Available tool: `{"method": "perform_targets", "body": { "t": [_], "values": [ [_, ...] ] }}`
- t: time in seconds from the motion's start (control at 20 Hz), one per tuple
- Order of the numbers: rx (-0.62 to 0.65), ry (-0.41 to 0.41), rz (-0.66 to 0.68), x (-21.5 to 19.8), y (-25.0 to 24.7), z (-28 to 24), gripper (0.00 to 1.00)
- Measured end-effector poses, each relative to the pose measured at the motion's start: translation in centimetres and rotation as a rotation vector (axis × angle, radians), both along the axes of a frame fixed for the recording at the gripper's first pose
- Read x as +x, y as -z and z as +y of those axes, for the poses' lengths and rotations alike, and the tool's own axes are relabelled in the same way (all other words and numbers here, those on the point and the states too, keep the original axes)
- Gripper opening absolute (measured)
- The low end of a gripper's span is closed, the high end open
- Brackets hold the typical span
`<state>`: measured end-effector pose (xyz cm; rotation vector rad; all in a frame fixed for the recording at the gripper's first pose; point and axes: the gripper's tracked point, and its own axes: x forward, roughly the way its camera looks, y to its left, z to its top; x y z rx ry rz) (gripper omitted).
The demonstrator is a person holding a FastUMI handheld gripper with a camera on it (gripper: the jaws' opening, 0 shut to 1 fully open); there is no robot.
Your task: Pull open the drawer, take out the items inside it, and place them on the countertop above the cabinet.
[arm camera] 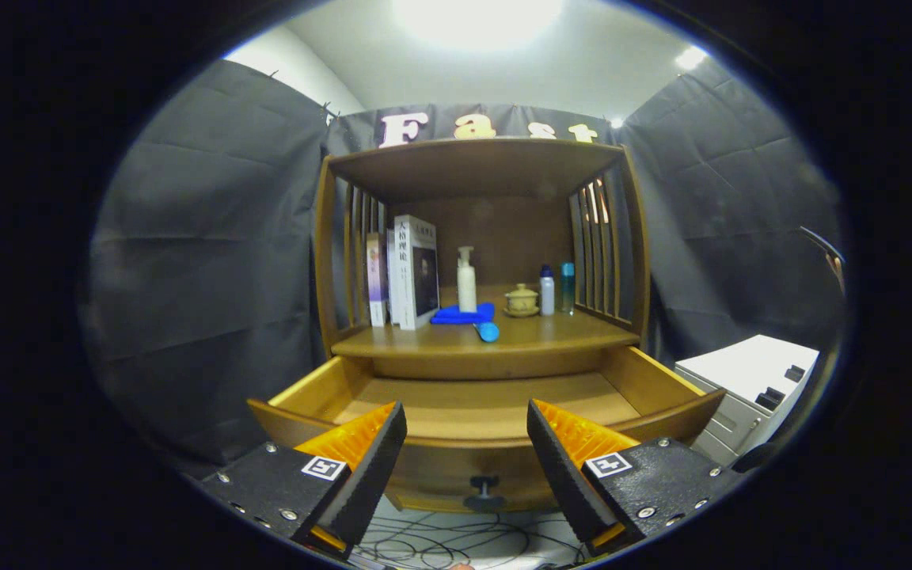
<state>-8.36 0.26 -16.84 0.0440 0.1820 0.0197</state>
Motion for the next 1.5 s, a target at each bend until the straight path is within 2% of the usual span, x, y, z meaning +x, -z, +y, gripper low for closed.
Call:
{"method": "perform_targets", "body": {
  "t": [0.3,0.45,0.6,0.8,1.15,1.5],
  "values": [
    [-0.033,-0.005,0.094,-0.2,5.6,-0.1,0.94],
    [-0.029,0.010,0.107,0.7,6.5,-0.3,0.95],
    [0.026,0.063,0.128,1.7,7.3,-0.7,0.94],
    [0.031,0.065,0.168,1.6,9.0,-0.7,0.94],
    [0.021,0.055,0.164,2.2,9.0,-1.2,0.94],
    [0.036,0.033,0.147,4.4,9.1,-1.8,0.94]
  ]
}}
